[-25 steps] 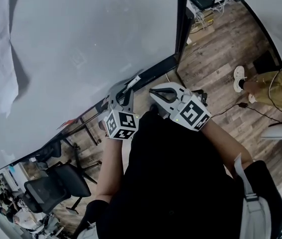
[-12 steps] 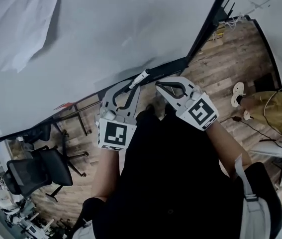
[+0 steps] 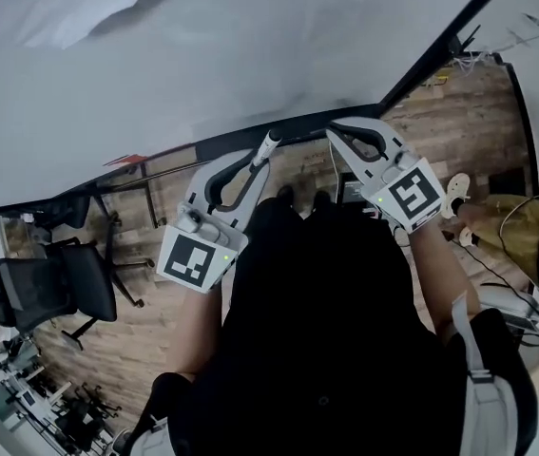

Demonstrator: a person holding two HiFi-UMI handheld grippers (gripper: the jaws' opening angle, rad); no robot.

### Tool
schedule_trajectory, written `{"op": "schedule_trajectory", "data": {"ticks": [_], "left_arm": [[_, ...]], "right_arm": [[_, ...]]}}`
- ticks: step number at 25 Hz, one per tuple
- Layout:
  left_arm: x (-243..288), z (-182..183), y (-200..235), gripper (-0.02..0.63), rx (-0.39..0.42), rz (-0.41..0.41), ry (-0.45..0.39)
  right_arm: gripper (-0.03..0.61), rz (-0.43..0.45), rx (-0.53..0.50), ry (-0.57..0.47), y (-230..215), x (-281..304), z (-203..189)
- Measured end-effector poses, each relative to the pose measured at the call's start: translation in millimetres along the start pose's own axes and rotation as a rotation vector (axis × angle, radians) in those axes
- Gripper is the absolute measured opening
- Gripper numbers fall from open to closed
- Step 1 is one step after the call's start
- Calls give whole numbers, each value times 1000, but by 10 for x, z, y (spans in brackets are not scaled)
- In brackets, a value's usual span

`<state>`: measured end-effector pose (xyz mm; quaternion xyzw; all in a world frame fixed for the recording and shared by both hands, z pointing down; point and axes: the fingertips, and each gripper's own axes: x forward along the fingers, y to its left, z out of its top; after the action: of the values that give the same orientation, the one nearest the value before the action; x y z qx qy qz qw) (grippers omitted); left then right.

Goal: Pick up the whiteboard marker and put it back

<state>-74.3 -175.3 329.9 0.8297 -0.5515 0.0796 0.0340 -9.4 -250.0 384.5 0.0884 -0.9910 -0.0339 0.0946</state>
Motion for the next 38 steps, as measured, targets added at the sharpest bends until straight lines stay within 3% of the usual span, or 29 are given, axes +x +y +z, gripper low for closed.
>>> {"op": "schedule_trajectory", "data": {"ticks": [4,11,23,38], "left_arm": [[-149,-65,51,71,-90,15,-30],[-350,-129,216,71,-204,49,-163],[-501,-368,264,71,-192,85,-186],[-600,-323,348,71,-217,134,-245]], "right_arm": [[20,-8,-22,-1,-59,-23,65],[21,-4,-25,22,-144,-68,25],[20,26,10,-10,-4,-8,62],[20,46,14,-18,80,5,11]]}}
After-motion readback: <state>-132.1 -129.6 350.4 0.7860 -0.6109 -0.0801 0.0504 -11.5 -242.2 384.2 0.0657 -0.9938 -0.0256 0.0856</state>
